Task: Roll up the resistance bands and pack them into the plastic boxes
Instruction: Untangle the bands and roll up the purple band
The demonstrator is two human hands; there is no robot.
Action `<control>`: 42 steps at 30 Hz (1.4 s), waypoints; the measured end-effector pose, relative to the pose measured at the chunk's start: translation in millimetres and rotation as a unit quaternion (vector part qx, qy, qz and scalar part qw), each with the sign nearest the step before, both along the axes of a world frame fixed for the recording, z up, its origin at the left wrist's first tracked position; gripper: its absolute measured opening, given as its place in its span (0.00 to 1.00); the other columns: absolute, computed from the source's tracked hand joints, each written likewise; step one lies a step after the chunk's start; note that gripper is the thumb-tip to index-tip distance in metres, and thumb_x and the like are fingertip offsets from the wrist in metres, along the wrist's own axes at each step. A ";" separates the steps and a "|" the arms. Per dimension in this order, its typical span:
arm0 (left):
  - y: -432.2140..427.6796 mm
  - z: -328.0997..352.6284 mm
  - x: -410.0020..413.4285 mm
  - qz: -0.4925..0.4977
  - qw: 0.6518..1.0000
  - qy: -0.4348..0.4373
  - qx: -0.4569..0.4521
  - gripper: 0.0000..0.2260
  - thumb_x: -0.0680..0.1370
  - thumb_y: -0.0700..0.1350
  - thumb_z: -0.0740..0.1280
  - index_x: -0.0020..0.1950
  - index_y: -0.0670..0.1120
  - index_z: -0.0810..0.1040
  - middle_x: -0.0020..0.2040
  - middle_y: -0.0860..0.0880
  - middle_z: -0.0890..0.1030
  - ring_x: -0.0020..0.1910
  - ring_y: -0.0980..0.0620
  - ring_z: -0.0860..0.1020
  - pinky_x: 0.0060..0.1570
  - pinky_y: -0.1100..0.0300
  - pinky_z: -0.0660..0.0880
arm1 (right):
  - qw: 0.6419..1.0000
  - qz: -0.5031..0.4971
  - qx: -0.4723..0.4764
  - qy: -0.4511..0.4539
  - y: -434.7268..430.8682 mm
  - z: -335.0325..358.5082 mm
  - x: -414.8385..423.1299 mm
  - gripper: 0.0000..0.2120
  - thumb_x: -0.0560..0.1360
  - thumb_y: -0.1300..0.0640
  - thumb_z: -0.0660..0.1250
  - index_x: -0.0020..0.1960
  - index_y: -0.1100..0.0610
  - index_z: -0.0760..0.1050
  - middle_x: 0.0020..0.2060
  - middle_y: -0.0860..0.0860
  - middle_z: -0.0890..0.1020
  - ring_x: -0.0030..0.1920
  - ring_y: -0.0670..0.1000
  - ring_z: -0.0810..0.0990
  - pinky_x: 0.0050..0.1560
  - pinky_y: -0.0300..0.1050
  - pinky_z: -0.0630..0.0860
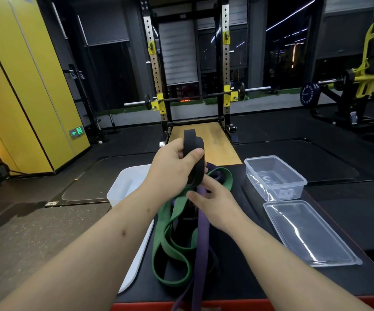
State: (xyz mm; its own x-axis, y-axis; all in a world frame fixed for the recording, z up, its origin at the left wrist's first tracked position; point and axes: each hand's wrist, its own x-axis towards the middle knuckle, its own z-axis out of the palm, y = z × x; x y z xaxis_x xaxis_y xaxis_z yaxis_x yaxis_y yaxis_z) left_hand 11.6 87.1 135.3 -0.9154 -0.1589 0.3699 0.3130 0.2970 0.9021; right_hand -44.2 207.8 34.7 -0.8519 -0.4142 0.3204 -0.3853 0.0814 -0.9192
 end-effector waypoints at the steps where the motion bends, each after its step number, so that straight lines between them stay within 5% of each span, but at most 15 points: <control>1: 0.0 -3.1 -0.3 -0.007 1.000 -0.007 0.017 0.05 0.83 0.41 0.66 0.57 0.42 0.80 0.42 0.44 0.86 0.42 0.48 0.87 0.43 0.53 0.84 | 1.000 -0.002 0.002 0.009 0.9 -1.8 -1.4 0.13 0.80 0.56 0.69 0.61 0.40 0.80 0.55 0.39 0.84 0.56 0.40 0.81 0.59 0.40 0.78; 4: 1.0 -16.7 -0.7 -0.039 0.997 -0.035 0.059 0.06 0.84 0.38 0.64 0.57 0.39 0.79 0.46 0.42 0.87 0.46 0.46 0.87 0.45 0.54 0.83 | 0.999 0.038 0.000 -0.018 4.5 -8.4 -5.7 0.16 0.82 0.63 0.63 0.55 0.45 0.84 0.51 0.44 0.87 0.55 0.42 0.83 0.56 0.38 0.77; 7: 1.2 -33.5 -1.0 -0.070 0.994 -0.059 0.055 0.06 0.84 0.38 0.63 0.55 0.40 0.80 0.46 0.41 0.87 0.46 0.44 0.86 0.50 0.48 0.83 | 0.979 0.078 -0.125 -0.141 11.7 -5.3 -7.6 0.21 0.80 0.73 0.57 0.48 0.56 0.86 0.43 0.48 0.88 0.48 0.46 0.85 0.52 0.37 0.78; 10: 1.9 -50.3 -0.9 -0.093 0.993 -0.072 0.025 0.06 0.84 0.40 0.63 0.55 0.42 0.80 0.46 0.41 0.86 0.48 0.42 0.86 0.56 0.43 0.81 | 0.933 0.133 -0.227 -0.244 23.1 6.7 -9.4 0.24 0.83 0.62 0.54 0.36 0.54 0.84 0.32 0.49 0.80 0.39 0.52 0.79 0.49 0.45 0.75; 13: 7.5 -62.1 0.4 -0.121 0.989 -0.084 0.018 0.08 0.85 0.41 0.61 0.60 0.45 0.79 0.47 0.42 0.86 0.48 0.43 0.85 0.55 0.47 0.81 | 0.930 0.164 -0.179 -0.276 32.6 19.9 -14.4 0.31 0.86 0.42 0.48 0.48 0.59 0.84 0.28 0.51 0.72 0.31 0.50 0.72 0.39 0.47 0.68; 16: 13.9 -68.6 1.0 -0.139 0.984 -0.108 0.036 0.09 0.87 0.42 0.58 0.60 0.47 0.78 0.46 0.44 0.84 0.45 0.47 0.83 0.47 0.56 0.80 | 0.942 0.157 -0.124 -0.268 35.9 29.5 -17.3 0.31 0.83 0.36 0.53 0.52 0.61 0.80 0.28 0.51 0.72 0.28 0.52 0.68 0.33 0.48 0.67; 23: 18.9 -77.6 -6.6 -0.127 0.983 -0.131 0.039 0.11 0.87 0.42 0.58 0.63 0.40 0.77 0.54 0.37 0.84 0.47 0.46 0.85 0.54 0.49 0.81 | 0.972 0.110 -0.089 -0.188 42.0 33.9 -27.7 0.12 0.84 0.54 0.64 0.54 0.63 0.79 0.46 0.62 0.84 0.31 0.56 0.75 0.28 0.48 0.69; 25: 18.8 -80.6 -8.9 -0.127 0.983 -0.130 0.034 0.11 0.86 0.41 0.59 0.62 0.39 0.78 0.52 0.39 0.85 0.48 0.45 0.86 0.53 0.52 0.81 | 0.974 0.094 -0.112 -0.175 42.8 37.5 -28.7 0.10 0.85 0.59 0.63 0.60 0.64 0.78 0.52 0.61 0.86 0.37 0.57 0.82 0.32 0.51 0.74; 29: 12.7 -87.0 -16.6 -0.136 0.983 -0.121 0.010 0.09 0.85 0.40 0.62 0.60 0.38 0.79 0.51 0.43 0.87 0.51 0.47 0.86 0.55 0.58 0.80 | 0.973 0.070 -0.171 -0.139 46.5 49.9 -37.6 0.10 0.85 0.64 0.60 0.63 0.61 0.76 0.51 0.58 0.86 0.56 0.60 0.86 0.56 0.61 0.82; 36: 4.3 -92.1 -34.6 -0.153 0.981 -0.117 -0.014 0.08 0.82 0.35 0.65 0.60 0.39 0.79 0.50 0.42 0.86 0.51 0.48 0.85 0.53 0.63 0.78 | 0.979 0.020 -0.180 -0.098 53.6 77.7 -61.3 0.13 0.84 0.65 0.60 0.67 0.62 0.74 0.53 0.58 0.86 0.54 0.59 0.87 0.54 0.59 0.83; 42: -12.1 -107.4 -50.2 -0.094 0.978 -0.139 -0.123 0.06 0.82 0.38 0.66 0.54 0.47 0.81 0.49 0.50 0.87 0.52 0.54 0.84 0.61 0.57 0.77 | 0.979 -0.016 -0.191 -0.073 57.0 100.9 -83.4 0.13 0.84 0.66 0.60 0.67 0.62 0.75 0.51 0.57 0.87 0.52 0.59 0.88 0.53 0.58 0.84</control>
